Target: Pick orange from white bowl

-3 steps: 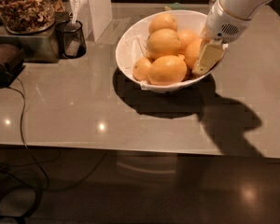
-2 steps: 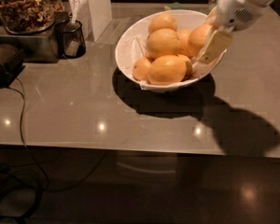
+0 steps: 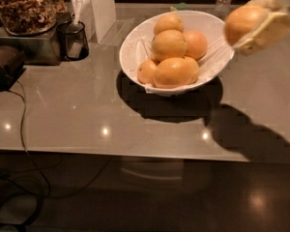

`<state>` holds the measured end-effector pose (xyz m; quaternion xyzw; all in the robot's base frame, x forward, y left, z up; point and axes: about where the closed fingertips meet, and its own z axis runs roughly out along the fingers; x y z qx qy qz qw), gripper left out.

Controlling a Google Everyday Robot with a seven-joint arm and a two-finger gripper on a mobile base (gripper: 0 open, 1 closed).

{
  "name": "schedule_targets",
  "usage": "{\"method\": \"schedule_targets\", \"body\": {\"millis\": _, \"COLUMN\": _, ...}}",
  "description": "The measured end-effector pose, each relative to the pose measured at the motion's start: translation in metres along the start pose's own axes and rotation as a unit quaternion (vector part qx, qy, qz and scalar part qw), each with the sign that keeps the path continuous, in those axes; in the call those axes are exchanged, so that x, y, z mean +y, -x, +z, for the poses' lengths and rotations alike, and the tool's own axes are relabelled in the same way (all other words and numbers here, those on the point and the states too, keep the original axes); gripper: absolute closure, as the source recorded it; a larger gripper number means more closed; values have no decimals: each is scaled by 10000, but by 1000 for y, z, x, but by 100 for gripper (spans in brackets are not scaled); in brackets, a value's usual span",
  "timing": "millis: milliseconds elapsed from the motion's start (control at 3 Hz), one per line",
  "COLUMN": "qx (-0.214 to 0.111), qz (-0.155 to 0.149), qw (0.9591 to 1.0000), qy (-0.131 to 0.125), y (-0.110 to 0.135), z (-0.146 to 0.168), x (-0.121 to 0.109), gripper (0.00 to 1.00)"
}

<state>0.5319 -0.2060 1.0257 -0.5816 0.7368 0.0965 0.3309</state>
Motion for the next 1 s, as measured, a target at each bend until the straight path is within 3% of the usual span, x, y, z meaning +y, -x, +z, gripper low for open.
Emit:
{"method": "schedule_targets", "body": {"millis": 333, "qx": -480, "qz": 634, "qw": 9968, "qy": 119, "y": -31, "z": -9, "x": 24, "gripper": 100}}
{"method": "schedule_targets", "body": {"millis": 667, "qx": -841, "qz": 1162, "qw": 9888, "qy": 422, "y": -58, "z": 2, "x": 47, "gripper": 100}}
{"method": "schedule_targets", "body": {"millis": 1000, "qx": -869, "qz": 1210, "qw": 9879, "qy": 438, "y": -60, "z": 2, "x": 50, "gripper": 100}}
